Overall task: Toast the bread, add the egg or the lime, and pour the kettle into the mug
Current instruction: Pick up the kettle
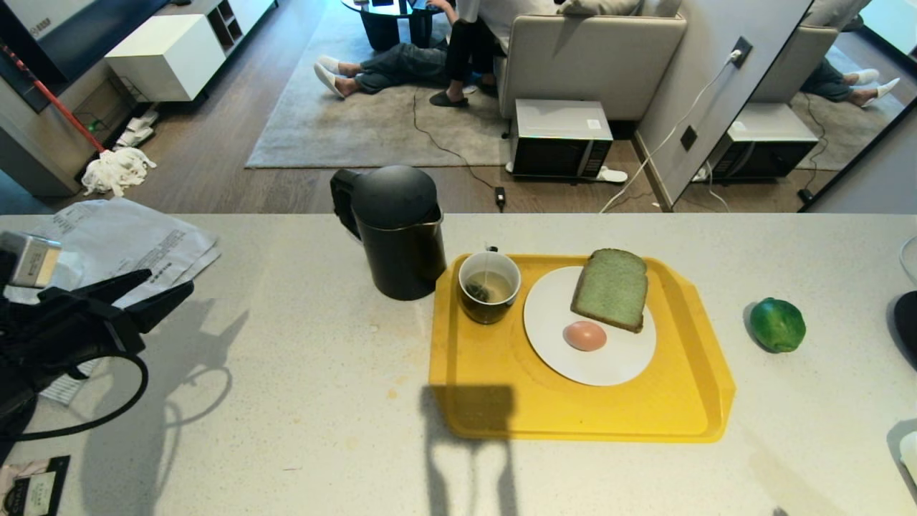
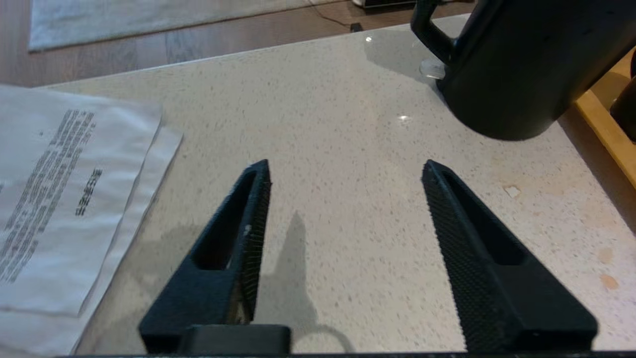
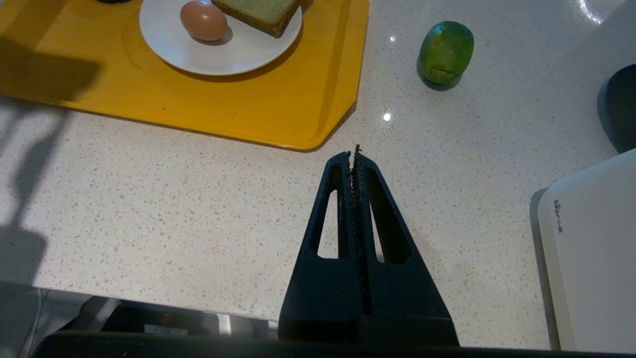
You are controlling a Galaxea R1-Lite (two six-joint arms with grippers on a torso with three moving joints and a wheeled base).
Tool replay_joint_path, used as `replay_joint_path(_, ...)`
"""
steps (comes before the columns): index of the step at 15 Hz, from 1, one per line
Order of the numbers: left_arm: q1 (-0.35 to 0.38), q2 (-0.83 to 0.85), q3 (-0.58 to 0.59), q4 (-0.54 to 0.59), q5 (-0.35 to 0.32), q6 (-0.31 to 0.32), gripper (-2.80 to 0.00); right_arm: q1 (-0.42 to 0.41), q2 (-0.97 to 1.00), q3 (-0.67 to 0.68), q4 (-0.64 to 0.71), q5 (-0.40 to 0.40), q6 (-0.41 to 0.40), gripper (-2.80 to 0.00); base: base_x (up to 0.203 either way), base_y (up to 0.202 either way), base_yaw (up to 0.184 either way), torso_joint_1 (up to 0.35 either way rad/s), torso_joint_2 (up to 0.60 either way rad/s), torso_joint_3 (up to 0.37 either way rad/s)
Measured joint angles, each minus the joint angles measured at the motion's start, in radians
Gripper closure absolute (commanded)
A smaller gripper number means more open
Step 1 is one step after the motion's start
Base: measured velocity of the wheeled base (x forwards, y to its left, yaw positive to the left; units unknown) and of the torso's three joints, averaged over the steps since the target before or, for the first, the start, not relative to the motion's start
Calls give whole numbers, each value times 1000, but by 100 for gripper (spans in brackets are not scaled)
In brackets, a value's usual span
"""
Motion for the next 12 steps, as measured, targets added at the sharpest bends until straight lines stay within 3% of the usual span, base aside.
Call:
replay_joint_path(3,-1,109,-33,-122,-23,1,-280,0,0,0,0,0,-1,0,0,0,0,0,0,0)
replay_joint_path(5,-1,155,-77,-131,-71,2,-280,0,0,0,0,0,0,0,0,0,0,0,0,0)
replay_joint_path(12,-48,269,-259,-156,-134,-3,-280,0,0,0,0,0,-1,0,0,0,0,0,0,0)
